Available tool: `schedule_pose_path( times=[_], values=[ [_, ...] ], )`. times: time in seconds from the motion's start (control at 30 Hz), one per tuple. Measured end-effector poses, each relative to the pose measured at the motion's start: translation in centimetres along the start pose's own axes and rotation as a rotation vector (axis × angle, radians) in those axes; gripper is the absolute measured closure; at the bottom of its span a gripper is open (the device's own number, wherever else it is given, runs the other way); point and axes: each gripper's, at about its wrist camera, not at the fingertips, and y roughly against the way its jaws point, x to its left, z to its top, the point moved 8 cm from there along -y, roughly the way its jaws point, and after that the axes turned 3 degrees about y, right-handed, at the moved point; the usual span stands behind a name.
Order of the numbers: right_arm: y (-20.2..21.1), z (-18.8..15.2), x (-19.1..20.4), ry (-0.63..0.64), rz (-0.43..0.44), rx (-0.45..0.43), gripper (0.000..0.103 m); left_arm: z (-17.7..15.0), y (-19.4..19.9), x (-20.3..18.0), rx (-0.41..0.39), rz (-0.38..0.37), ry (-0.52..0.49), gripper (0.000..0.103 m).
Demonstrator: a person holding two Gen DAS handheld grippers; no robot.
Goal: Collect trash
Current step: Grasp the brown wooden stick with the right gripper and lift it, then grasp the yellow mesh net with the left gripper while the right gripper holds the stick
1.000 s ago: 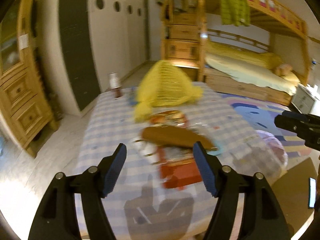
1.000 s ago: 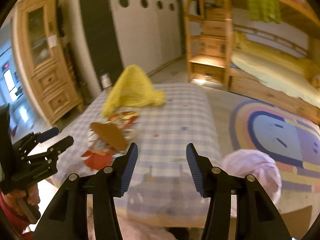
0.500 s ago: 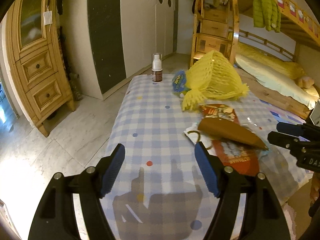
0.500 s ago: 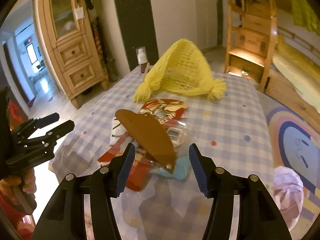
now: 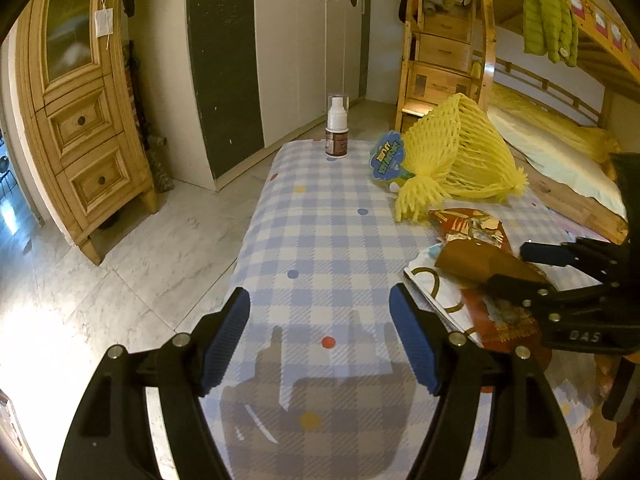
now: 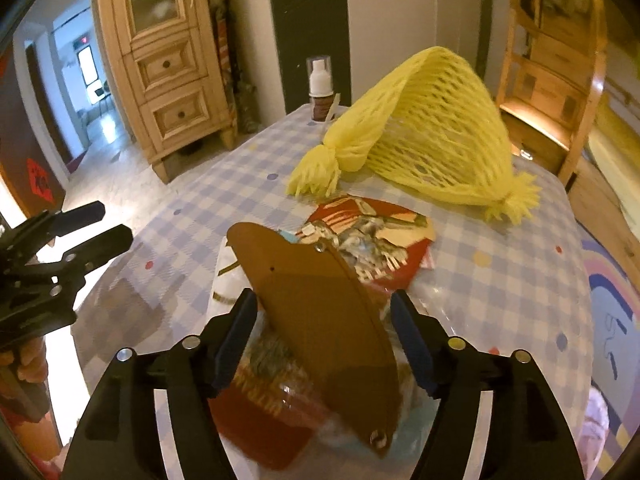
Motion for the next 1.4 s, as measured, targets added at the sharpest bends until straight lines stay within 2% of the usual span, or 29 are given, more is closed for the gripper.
schedule_pose_path(
  times=[0.07,0.23,0.43,0.47,0.5,0.53,0.77,0.93,1.03,1.23,1.4],
  values=[
    [-0.5,-0.3,0.1,0.01,0.013,0.023,0.031,0.0,0.1,0.1,0.001,0.0,0.0,0.033],
    [0.5,-1.2,1.0,0.029,0.041,0.034,0.05,0.0,0.2,0.1,-0.002,-0.002,-0.003,0.033],
    [2.7,-2.0,0.5,0.005,-0.023,-0.002,0.06,-0.2,1.0,-0.5,-0.01,-0.009,-0.011,0.033],
    [3.0,-2.1,0.3,-0.006,-0.027,-0.006,0.065,-0.2,1.2,-0.7,-0.014,-0.012,-0.016,0.033],
    [3.2,-2.1,0.0,-0.018,-0.029,-0.005,0.093,-0.2,1.3,-0.8,-0.016,-0.014,-0.018,0.033],
    [3.6,-2.3,-0.4,-0.047,-0.032,-0.005,0.095,-0.2,1.4,-1.0,-0.018,-0.016,-0.021,0.033],
    [7.0,-2.3,-2.6,-0.152,-0.033,-0.087,0.096,1.0,2.1,-3.0,-0.037,-0.042,-0.054,0.033],
    [9.4,-1.7,-4.6,-0.201,-0.071,-0.145,0.096,3.0,1.6,-5.2,-0.061,-0.068,-0.079,0.033],
    [10.6,-1.5,-6.6,-0.244,-0.122,-0.168,0.096,4.3,0.9,-6.9,-0.072,-0.091,-0.09,0.033],
    [11.2,-1.5,-9.8,-0.303,-0.176,-0.194,0.096,7.1,-1.7,-10.3,-0.094,-0.112,-0.122,0.033],
    [11.3,-1.6,-12.4,-0.336,-0.192,-0.206,0.096,9.4,-5.3,-12.2,-0.094,-0.089,-0.153,0.033]
  ],
)
